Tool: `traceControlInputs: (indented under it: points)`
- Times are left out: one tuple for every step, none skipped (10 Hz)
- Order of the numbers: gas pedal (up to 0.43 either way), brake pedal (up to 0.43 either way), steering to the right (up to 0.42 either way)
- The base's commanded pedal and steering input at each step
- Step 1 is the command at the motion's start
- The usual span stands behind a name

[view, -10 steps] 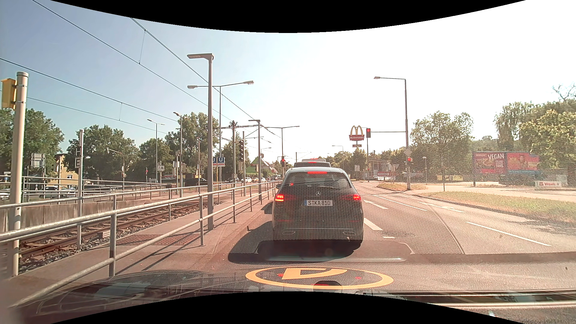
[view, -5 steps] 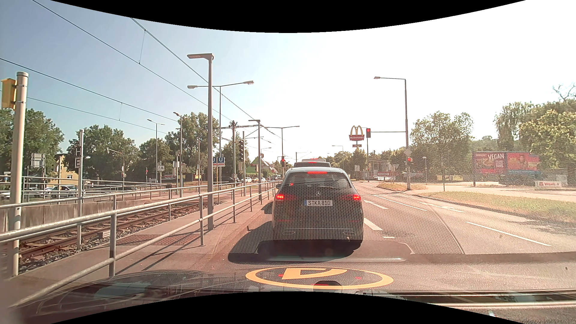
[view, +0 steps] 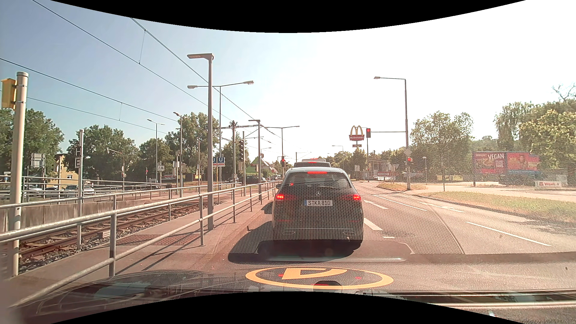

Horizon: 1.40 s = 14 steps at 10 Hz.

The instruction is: Follow the waypoints while adhering to traffic rules and regulations

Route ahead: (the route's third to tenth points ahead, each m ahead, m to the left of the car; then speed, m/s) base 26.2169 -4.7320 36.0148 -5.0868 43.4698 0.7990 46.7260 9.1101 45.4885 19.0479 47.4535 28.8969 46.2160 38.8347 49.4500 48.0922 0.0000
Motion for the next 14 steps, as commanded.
traceControlInputs:
  points:
    - [0.0,0.244,0.006]
    - [0.0,0.244,0.006]
    - [0.0,0.244,0.006]
    - [0.0,0.244,0.006]
    - [0.0,0.244,0.006]
    - [0.0,0.244,0.006]
    - [0.0,0.244,0.006]
    - [0.0,0.244,0.006]
    - [0.0,0.244,0.006]
    - [0.0,0.244,0.006]
    - [0.0,0.244,0.006]
    - [0.0,0.244,0.006]
    - [0.0,0.244,0.006]
    - [0.0,0.238,0.006]
